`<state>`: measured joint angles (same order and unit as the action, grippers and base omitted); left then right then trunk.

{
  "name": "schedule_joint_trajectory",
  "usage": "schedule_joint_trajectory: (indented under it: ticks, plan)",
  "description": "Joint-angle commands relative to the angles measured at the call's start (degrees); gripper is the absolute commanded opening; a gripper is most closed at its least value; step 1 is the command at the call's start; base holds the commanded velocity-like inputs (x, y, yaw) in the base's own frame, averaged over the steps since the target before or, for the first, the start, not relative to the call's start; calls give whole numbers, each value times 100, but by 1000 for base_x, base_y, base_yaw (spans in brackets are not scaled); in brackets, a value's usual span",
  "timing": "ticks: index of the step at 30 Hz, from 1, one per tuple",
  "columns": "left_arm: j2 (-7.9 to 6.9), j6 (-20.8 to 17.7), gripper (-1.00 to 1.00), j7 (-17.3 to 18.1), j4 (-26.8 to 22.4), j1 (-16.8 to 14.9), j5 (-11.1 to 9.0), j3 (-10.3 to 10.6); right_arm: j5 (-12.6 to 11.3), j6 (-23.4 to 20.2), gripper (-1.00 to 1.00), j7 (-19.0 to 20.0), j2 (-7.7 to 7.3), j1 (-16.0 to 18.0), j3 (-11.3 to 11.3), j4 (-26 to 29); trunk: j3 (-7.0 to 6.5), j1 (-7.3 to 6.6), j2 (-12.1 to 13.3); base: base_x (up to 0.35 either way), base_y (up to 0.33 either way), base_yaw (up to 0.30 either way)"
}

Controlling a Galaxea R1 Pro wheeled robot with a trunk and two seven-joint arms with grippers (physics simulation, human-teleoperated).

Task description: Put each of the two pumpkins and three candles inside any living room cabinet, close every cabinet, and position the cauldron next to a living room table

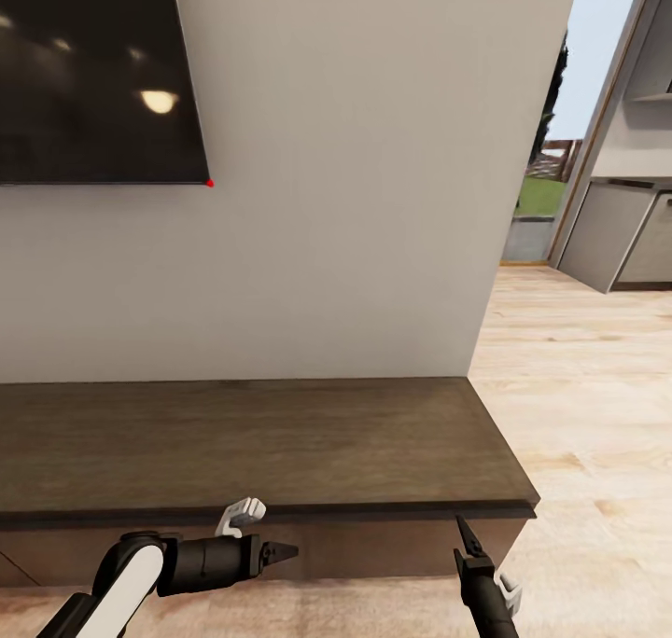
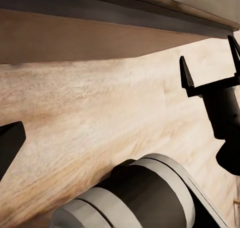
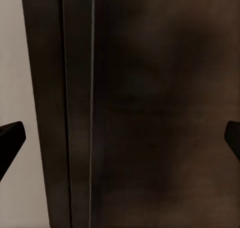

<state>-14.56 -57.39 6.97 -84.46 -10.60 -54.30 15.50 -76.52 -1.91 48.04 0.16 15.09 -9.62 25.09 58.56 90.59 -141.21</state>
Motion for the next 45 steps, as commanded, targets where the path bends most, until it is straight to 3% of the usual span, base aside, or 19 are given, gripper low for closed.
schedule_joint_trajectory:
  ticks: [1, 45]
  plan:
    - [-3, -9, 100, 59, -1, -4, 60, 2, -38, -20, 100, 21, 2, 3, -1, -4, 5, -1, -2, 10, -9, 0]
    - [-3, -7, 100, 59, -1, -4, 60, 6, 15, -39, 100, 25, 1, 3, 4, -4, 5, -1, -2, 20, 28, 0]
